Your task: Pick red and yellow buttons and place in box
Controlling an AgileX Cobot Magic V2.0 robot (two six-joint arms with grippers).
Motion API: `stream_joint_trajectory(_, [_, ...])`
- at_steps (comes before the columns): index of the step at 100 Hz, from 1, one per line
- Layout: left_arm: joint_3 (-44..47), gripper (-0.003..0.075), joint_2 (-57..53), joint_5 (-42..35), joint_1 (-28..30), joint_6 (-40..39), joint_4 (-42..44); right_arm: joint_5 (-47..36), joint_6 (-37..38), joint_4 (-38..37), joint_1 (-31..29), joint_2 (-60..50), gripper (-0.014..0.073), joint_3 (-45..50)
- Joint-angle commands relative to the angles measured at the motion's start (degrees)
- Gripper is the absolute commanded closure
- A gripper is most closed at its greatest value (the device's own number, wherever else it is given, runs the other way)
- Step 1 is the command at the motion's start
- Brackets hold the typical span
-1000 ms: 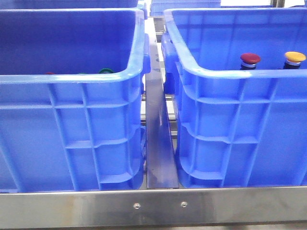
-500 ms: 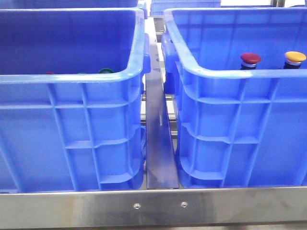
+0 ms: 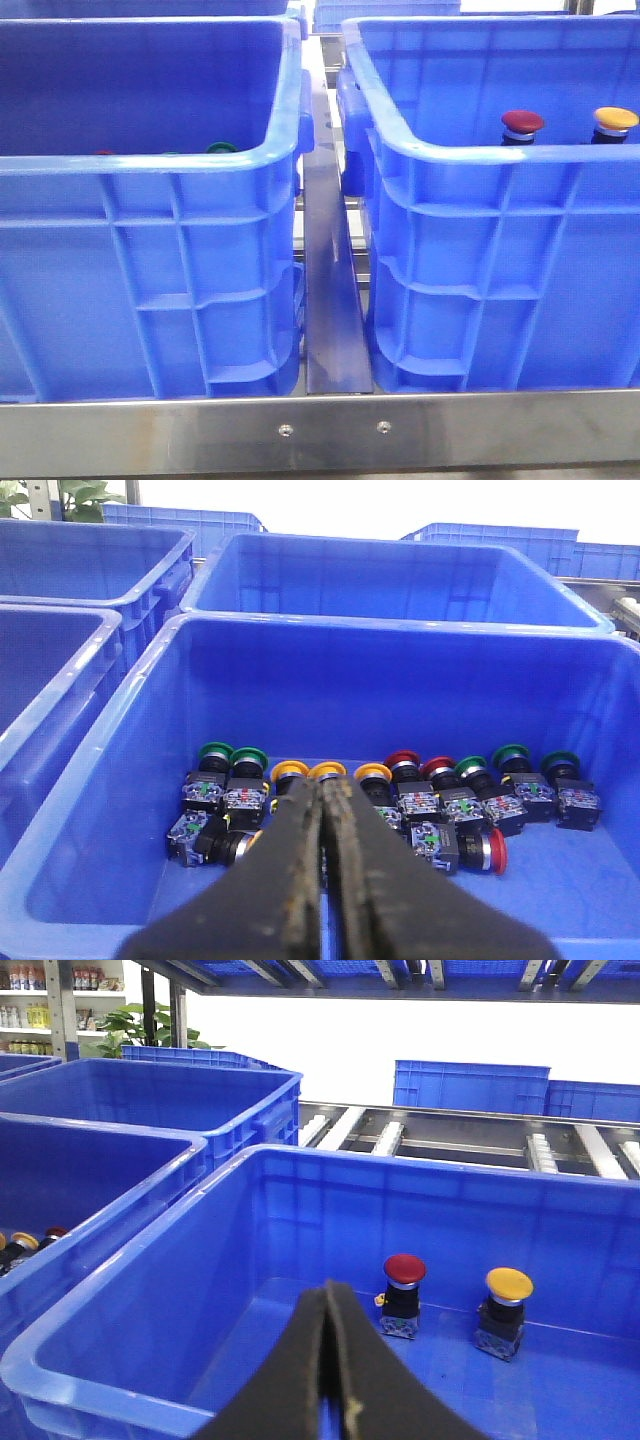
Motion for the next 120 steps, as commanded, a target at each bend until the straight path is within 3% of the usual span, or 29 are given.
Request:
stream_joint_trajectory(1, [-1.58, 0.0741, -0.88, -4.65, -0.05, -0.07, -0.1, -2.16, -0.39, 0.74, -0.36, 0.65, 0.0662, -1.43])
stream_joint_trajectory(20, [3.28, 0.0741, -0.88, -6.83, -0.05, -0.07, -0.36, -2.16, -0.39, 0.74, -0.36, 0.65, 0.0662, -1.43])
stream_joint_trajectory(56, [21.76, 0.0741, -1.65, -31.21, 1.71, -0.07, -1.56, -2.16, -0.39, 0.74, -0.36, 0.65, 0.0662, -1.43])
stream_joint_trajectory(60, [21.25, 0.0741, -1.65, -27.63, 2.04, -0.07, -1.89, -2.16, -0.39, 0.74, -0.36, 0.65, 0.0662, -1.43])
stream_joint_trajectory(120, [21.4, 0.0741, -1.65, -28.54, 2.34, -0.07, -2.2, -2.04, -0.39, 0.74, -0.36, 0.76, 0.0662, -1.43])
